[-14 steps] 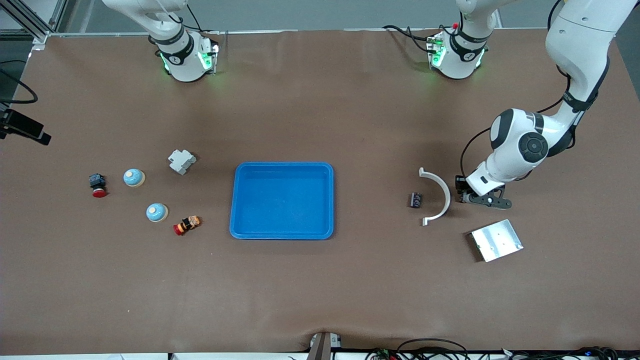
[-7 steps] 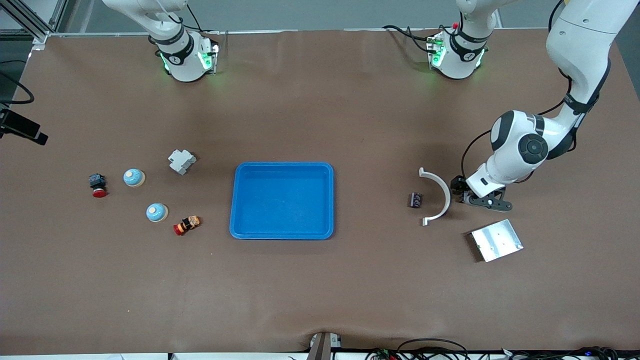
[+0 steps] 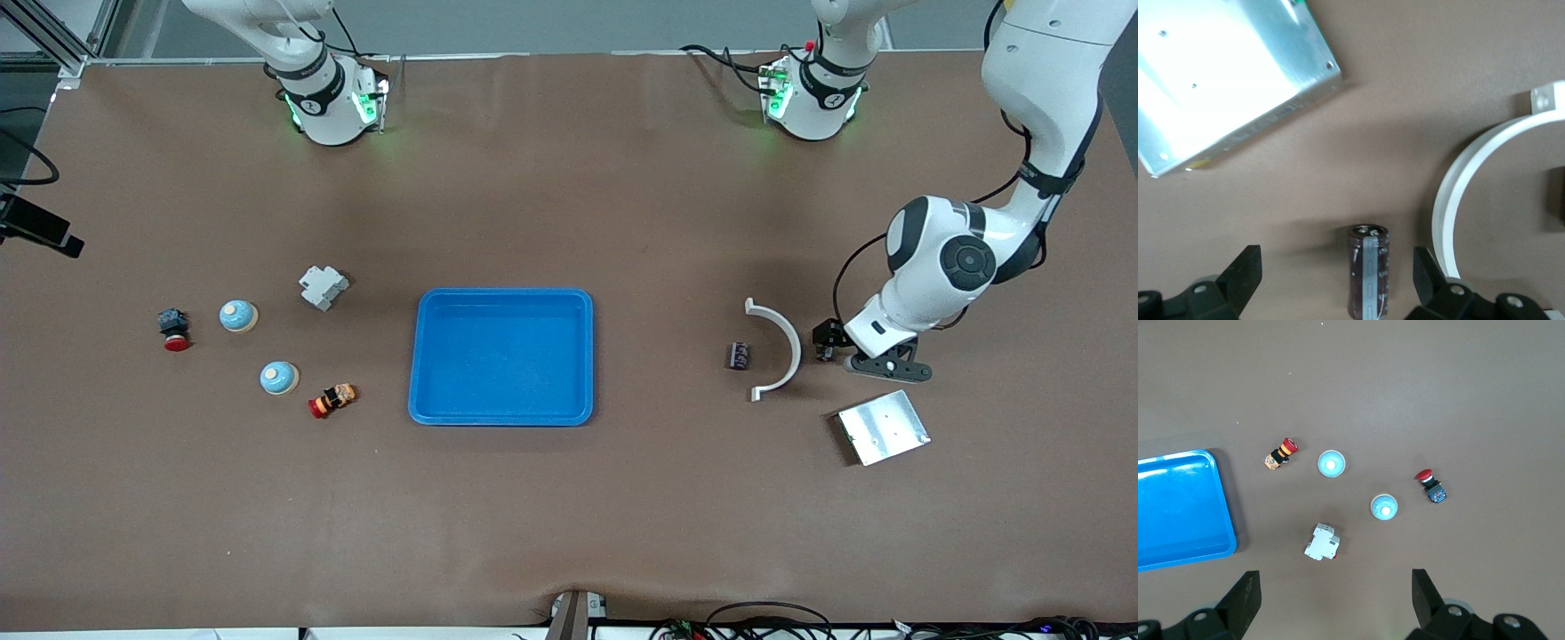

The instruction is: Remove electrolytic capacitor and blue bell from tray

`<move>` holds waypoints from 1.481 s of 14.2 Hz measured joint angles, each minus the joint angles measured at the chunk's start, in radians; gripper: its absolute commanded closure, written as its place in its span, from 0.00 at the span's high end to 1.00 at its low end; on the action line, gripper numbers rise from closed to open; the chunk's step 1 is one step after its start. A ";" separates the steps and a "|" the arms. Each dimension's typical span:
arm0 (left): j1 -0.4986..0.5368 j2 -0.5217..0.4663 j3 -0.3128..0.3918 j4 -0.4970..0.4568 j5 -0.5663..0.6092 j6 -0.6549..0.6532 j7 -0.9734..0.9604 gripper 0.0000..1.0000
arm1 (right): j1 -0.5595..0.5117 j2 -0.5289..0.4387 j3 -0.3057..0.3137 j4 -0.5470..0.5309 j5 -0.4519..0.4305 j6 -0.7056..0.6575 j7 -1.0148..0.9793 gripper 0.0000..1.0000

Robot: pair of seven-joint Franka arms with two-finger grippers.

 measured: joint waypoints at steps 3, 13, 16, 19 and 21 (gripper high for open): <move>0.000 -0.016 -0.018 0.062 -0.002 -0.062 -0.003 1.00 | 0.000 0.000 0.000 0.000 0.000 -0.014 0.000 1.00; 0.002 -0.146 -0.028 0.115 -0.070 -0.128 -0.009 1.00 | 0.000 0.000 0.002 0.000 0.000 -0.018 0.000 1.00; -0.036 -0.183 -0.005 0.188 -0.109 -0.275 -0.009 1.00 | 0.000 0.000 0.003 0.000 0.000 -0.018 0.000 1.00; -0.161 -0.233 0.105 0.242 -0.179 -0.376 -0.009 1.00 | 0.000 0.000 0.003 0.000 0.000 -0.018 0.000 1.00; -0.241 -0.277 0.179 0.247 -0.218 -0.415 -0.009 1.00 | 0.000 0.000 0.003 0.000 0.000 -0.018 0.000 1.00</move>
